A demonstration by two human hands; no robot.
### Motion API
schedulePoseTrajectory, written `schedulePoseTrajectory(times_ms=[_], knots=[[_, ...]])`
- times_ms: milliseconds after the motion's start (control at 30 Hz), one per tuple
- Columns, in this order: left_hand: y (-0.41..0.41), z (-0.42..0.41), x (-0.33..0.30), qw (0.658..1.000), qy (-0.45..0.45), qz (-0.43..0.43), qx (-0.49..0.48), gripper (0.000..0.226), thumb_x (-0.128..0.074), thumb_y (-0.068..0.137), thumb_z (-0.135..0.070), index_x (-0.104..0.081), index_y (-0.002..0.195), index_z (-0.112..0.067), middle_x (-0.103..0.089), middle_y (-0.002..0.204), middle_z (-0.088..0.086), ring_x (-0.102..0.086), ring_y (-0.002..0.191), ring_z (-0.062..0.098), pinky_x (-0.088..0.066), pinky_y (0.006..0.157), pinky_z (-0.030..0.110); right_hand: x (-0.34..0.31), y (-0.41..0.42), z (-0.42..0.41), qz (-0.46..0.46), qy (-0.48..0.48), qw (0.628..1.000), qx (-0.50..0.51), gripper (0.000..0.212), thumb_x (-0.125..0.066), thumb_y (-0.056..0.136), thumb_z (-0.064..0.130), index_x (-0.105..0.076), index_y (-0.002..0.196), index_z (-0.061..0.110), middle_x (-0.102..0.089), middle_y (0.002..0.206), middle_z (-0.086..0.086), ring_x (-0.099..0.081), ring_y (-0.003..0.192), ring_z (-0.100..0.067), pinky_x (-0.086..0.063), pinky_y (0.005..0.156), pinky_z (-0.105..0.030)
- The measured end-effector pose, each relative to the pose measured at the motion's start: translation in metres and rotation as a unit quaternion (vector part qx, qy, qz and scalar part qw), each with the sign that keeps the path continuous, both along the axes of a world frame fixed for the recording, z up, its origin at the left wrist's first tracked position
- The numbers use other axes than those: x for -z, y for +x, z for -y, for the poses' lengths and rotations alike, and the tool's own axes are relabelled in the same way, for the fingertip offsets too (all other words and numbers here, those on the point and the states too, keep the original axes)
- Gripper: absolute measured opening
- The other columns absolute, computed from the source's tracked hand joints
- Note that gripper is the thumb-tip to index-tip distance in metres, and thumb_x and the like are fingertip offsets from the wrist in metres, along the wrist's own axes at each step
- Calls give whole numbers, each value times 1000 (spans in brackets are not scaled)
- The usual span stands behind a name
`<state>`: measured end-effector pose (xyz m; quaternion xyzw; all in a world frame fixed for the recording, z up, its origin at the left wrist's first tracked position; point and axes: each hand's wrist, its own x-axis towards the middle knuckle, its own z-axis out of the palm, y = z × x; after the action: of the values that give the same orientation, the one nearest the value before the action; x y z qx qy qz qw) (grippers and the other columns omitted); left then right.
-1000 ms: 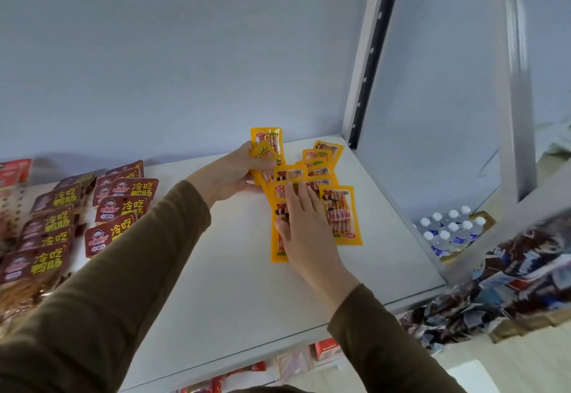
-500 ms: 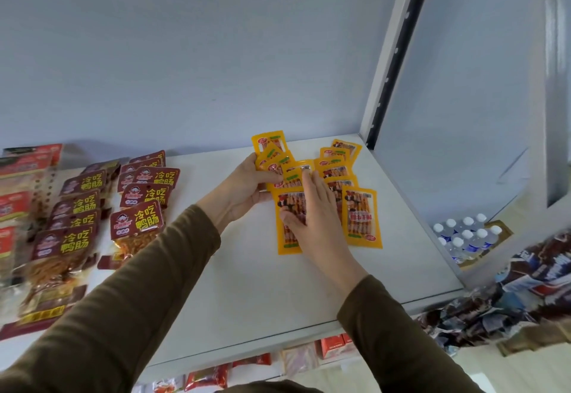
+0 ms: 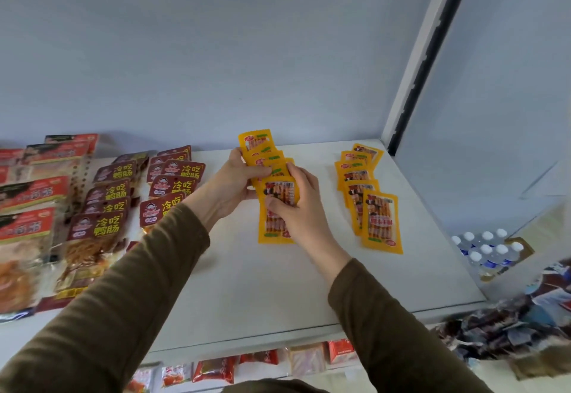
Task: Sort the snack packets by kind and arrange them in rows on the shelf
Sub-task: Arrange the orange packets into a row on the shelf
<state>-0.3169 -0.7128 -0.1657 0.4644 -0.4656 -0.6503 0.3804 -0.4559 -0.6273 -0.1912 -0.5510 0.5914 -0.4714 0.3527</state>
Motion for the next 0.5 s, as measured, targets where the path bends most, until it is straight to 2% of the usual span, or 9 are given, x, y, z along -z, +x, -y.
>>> schedulePoseTrajectory(times_ms=[67, 100, 200, 267, 333, 400, 500], knots=[[20, 8, -3, 999, 9, 38, -22, 46, -66, 94, -4, -46, 134, -15, -71, 124, 11, -72, 107, 29, -62, 76, 41, -4, 24, 4, 17, 17, 1000, -10, 79, -74, 89, 16, -31, 155, 16, -28, 147, 0, -40, 125, -4, -34, 102, -13], [29, 10, -5, 998, 9, 54, -27, 41, -66, 94, -5, -50, 131, -15, -71, 123, 11, -72, 105, 28, -61, 78, 42, -5, 37, 6, 18, 21, 999, -16, 79, -74, 89, 15, -30, 155, 15, -27, 147, -1, -39, 125, -5, -33, 102, -13], [51, 15, -6, 995, 1, 87, -39, 38, -65, 88, -4, -56, 125, -9, -73, 116, 15, -73, 98, 27, -61, 84, 45, -1, 73, 8, -10, 18, 999, -37, 81, -71, 91, 21, -24, 157, 18, -19, 152, 4, -39, 127, -7, -37, 111, -26], [61, 17, -5, 993, 5, 100, -55, 53, -69, 80, -7, -50, 130, -11, -71, 112, 15, -73, 96, 28, -61, 84, 46, 7, 88, 7, -123, 4, 992, -36, 83, -67, 93, 32, -17, 158, 21, -15, 158, 6, -37, 136, -20, -36, 115, -37], [68, 20, -1, 991, 20, 119, -56, 70, -73, 77, -11, -40, 138, -18, -69, 121, 18, -74, 100, 32, -61, 84, 49, 14, 92, 2, -258, -1, 966, -29, 84, -60, 95, 42, -12, 159, 19, -12, 164, 1, -30, 139, -28, -30, 116, -41], [75, 26, 8, 985, 18, 160, -61, 80, -78, 76, -14, -34, 141, -27, -68, 122, 17, -74, 99, 33, -60, 86, 54, 17, 91, -1, -306, 9, 952, -24, 83, -55, 96, 50, -10, 159, 19, -15, 165, 1, -26, 143, -27, -27, 116, -44], [76, 26, 10, 966, -13, 253, -55, 101, -84, 76, -17, -19, 152, -38, -66, 125, 11, -73, 98, 31, -61, 86, 52, 19, 91, -3, -336, 9, 941, -35, 81, -51, 97, 52, -10, 159, 20, -17, 165, 1, -20, 148, -27, -21, 119, -47]])
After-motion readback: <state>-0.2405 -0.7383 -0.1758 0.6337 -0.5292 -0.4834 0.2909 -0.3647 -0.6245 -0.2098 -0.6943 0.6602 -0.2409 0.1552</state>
